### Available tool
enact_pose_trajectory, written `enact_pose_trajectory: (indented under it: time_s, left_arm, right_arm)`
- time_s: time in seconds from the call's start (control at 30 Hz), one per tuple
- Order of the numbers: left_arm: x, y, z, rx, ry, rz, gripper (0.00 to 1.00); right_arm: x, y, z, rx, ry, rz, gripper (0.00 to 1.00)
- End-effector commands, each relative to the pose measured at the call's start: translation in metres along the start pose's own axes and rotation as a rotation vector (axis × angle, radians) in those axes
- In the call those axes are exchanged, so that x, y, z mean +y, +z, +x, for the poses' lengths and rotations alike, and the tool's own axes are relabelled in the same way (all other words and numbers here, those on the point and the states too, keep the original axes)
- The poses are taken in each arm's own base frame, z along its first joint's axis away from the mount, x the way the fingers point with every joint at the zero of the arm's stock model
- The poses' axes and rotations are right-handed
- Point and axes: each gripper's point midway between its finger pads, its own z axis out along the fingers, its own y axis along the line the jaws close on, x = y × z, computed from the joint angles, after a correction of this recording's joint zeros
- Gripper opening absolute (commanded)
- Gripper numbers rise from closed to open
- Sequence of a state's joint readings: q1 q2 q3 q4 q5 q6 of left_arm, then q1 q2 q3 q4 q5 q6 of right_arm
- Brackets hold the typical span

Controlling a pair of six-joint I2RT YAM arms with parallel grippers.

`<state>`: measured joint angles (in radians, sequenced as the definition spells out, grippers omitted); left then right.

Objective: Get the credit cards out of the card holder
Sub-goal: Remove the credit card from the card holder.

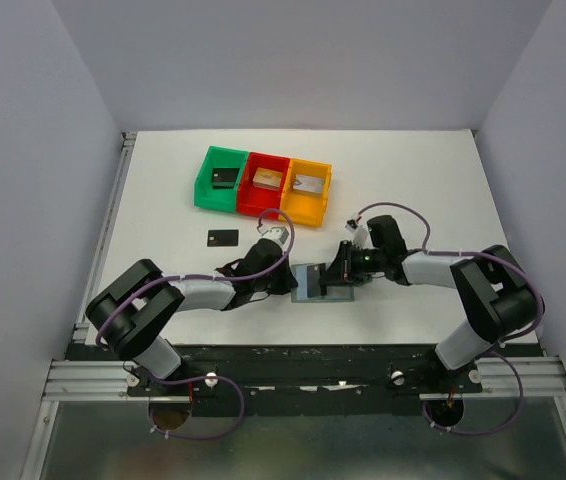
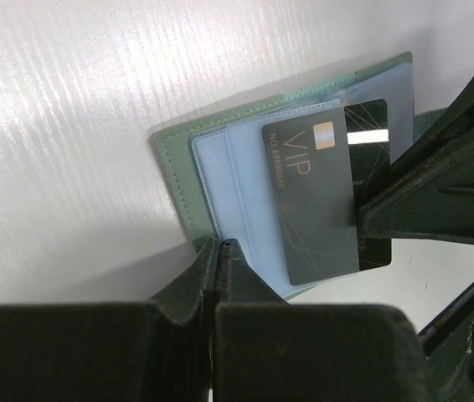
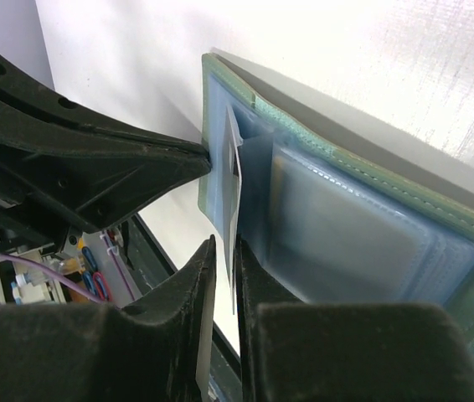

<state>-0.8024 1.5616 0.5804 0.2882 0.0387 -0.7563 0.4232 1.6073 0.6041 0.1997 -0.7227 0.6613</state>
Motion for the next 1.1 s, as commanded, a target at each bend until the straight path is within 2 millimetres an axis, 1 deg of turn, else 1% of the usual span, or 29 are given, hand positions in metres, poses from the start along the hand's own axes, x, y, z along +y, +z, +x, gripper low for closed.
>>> enact_pose_trajectory:
  time_s: [0.0,0.37,0.43,0.5,0.57,0.7,0.73,0.9,0.93,1.0,1.03,1.07]
  left_arm:
    - [0.043,-0.001,0.041,0.132,0.002,-0.148,0.00]
    - [0.044,-0.002,0.041,0.129,0.000,-0.147,0.00]
    - [0.044,-0.002,0.042,0.129,0.002,-0.147,0.00]
    - [0.044,-0.003,0.041,0.124,0.002,-0.145,0.00]
    - [0.042,-0.003,0.037,0.116,0.002,-0.141,0.00]
    - [0.035,-0.007,0.030,0.098,0.007,-0.127,0.00]
    - [0.034,-0.007,0.028,0.094,0.007,-0.127,0.00]
    - [0.019,-0.011,0.014,0.073,0.027,-0.090,0.01]
    - [0.015,-0.014,0.010,0.062,0.029,-0.079,0.04]
    - [0.005,-0.019,-0.001,0.037,0.035,-0.054,0.17]
    - [-0.002,-0.022,-0.008,0.024,0.040,-0.035,0.28]
    - [-0.008,-0.025,-0.015,0.006,0.045,-0.020,0.41]
  right_arm:
    - [-0.002,-0.006,-0.002,-0.025,-0.008,0.013,0.20]
    - [-0.012,-0.012,-0.005,-0.060,0.020,0.051,0.09]
    - [-0.014,-0.014,-0.006,-0.071,0.023,0.067,0.06]
    - [-0.017,-0.018,-0.007,-0.085,0.033,0.096,0.00]
    - [-0.020,-0.023,-0.008,-0.103,0.036,0.130,0.00]
    - [-0.020,-0.037,-0.013,-0.145,0.022,0.194,0.00]
    - [-0.022,-0.041,-0.011,-0.143,0.025,0.218,0.00]
    - [-0.010,-0.062,-0.021,-0.189,-0.030,0.272,0.00]
    - [-0.006,-0.068,-0.023,-0.200,-0.054,0.278,0.00]
    - [0.002,-0.078,-0.028,-0.219,-0.096,0.289,0.00]
    - [0.006,-0.082,-0.030,-0.228,-0.117,0.293,0.00]
    - [0.010,-0.086,-0.031,-0.231,-0.137,0.295,0.00]
